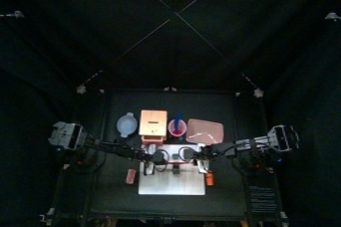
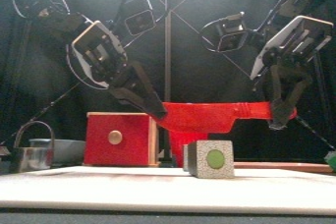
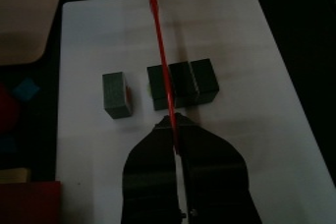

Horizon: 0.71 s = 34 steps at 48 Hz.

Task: Place sushi on board then cut the sushi with the knife then place the pieces on the plate
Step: Cut the sushi into 4 pieces

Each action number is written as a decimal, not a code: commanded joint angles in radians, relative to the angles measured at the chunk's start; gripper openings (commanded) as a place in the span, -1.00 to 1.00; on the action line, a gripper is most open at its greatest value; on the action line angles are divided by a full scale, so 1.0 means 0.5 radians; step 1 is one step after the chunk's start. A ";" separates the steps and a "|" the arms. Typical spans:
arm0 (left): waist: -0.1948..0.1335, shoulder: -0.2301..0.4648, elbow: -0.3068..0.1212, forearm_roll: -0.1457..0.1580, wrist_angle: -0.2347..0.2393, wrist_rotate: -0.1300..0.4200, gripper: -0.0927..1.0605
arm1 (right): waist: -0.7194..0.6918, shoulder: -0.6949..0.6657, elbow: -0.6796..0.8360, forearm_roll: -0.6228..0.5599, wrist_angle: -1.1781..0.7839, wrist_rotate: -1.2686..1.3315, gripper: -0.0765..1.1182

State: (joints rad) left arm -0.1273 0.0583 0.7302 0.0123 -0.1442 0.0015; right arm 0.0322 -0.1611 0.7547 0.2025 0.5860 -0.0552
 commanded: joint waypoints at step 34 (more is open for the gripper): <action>-0.067 0.043 -0.037 -0.040 -0.009 0.000 -0.52 | 0.006 0.021 -0.003 0.046 0.021 -0.003 -0.64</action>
State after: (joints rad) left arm -0.1411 0.0951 0.7210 -0.0046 -0.1534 -0.0015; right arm 0.0322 -0.1335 0.7578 0.2224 0.5875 -0.0583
